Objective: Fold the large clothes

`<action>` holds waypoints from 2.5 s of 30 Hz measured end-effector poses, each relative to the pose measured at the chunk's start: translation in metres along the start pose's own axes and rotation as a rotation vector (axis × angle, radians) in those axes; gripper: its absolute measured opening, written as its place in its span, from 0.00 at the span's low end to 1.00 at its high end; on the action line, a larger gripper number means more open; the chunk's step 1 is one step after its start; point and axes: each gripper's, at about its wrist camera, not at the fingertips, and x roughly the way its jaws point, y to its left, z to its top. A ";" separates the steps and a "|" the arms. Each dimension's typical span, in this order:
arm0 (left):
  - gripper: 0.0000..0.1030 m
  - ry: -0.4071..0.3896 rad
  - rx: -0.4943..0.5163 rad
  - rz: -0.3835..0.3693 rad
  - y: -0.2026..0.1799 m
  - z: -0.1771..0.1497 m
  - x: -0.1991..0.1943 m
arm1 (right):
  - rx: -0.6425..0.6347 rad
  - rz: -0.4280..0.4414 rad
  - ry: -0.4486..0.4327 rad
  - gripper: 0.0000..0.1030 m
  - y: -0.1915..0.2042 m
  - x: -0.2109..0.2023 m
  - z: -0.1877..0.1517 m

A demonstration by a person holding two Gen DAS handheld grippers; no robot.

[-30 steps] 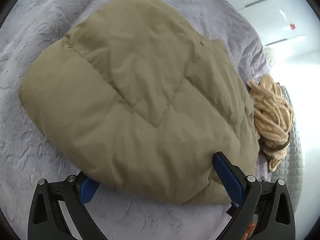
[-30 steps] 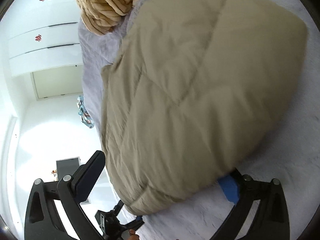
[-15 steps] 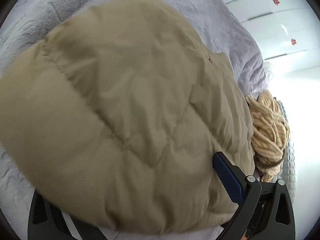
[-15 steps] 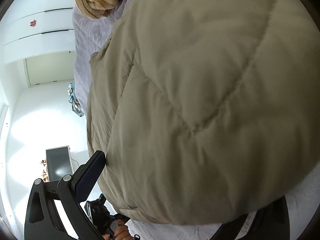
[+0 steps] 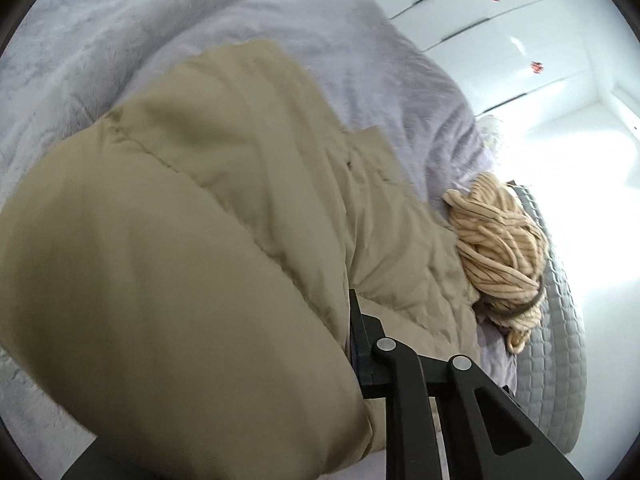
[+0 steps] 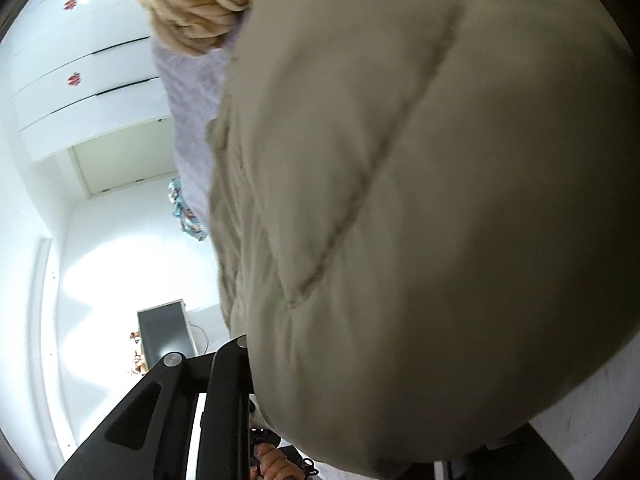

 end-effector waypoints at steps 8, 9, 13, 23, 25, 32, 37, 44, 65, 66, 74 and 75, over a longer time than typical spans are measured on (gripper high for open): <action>0.21 0.057 0.056 -0.035 0.000 -0.036 -0.052 | -0.042 -0.015 0.033 0.23 -0.003 -0.047 -0.048; 0.21 0.071 0.057 -0.039 0.002 -0.043 -0.060 | -0.040 -0.017 0.036 0.23 -0.007 -0.055 -0.056; 0.21 0.136 0.063 -0.052 0.020 -0.077 -0.093 | -0.029 -0.033 0.039 0.23 -0.026 -0.084 -0.098; 0.26 0.324 0.046 0.005 0.076 -0.141 -0.114 | 0.065 -0.141 0.009 0.40 -0.084 -0.120 -0.140; 0.42 0.324 0.067 0.074 0.077 -0.143 -0.115 | 0.065 -0.179 0.015 0.45 -0.080 -0.120 -0.138; 0.55 0.299 0.063 0.247 0.067 -0.147 -0.144 | -0.019 -0.370 0.106 0.65 -0.042 -0.142 -0.141; 0.55 0.259 0.108 0.363 0.052 -0.146 -0.184 | -0.167 -0.480 0.134 0.65 -0.006 -0.160 -0.161; 0.56 0.190 0.212 0.440 0.032 -0.134 -0.213 | -0.337 -0.490 0.143 0.65 0.041 -0.151 -0.186; 0.97 0.210 0.280 0.529 0.035 -0.093 -0.180 | -0.631 -0.707 0.157 1.00 0.094 -0.017 -0.242; 0.97 0.215 0.287 0.533 0.036 -0.092 -0.178 | -0.637 -0.720 0.170 1.00 0.093 -0.012 -0.242; 0.97 0.269 0.326 0.469 0.058 -0.067 -0.158 | -0.545 -0.762 0.220 1.00 0.074 0.009 -0.240; 0.97 0.296 0.319 0.436 0.064 -0.063 -0.153 | -0.539 -0.765 0.221 1.00 0.072 0.010 -0.237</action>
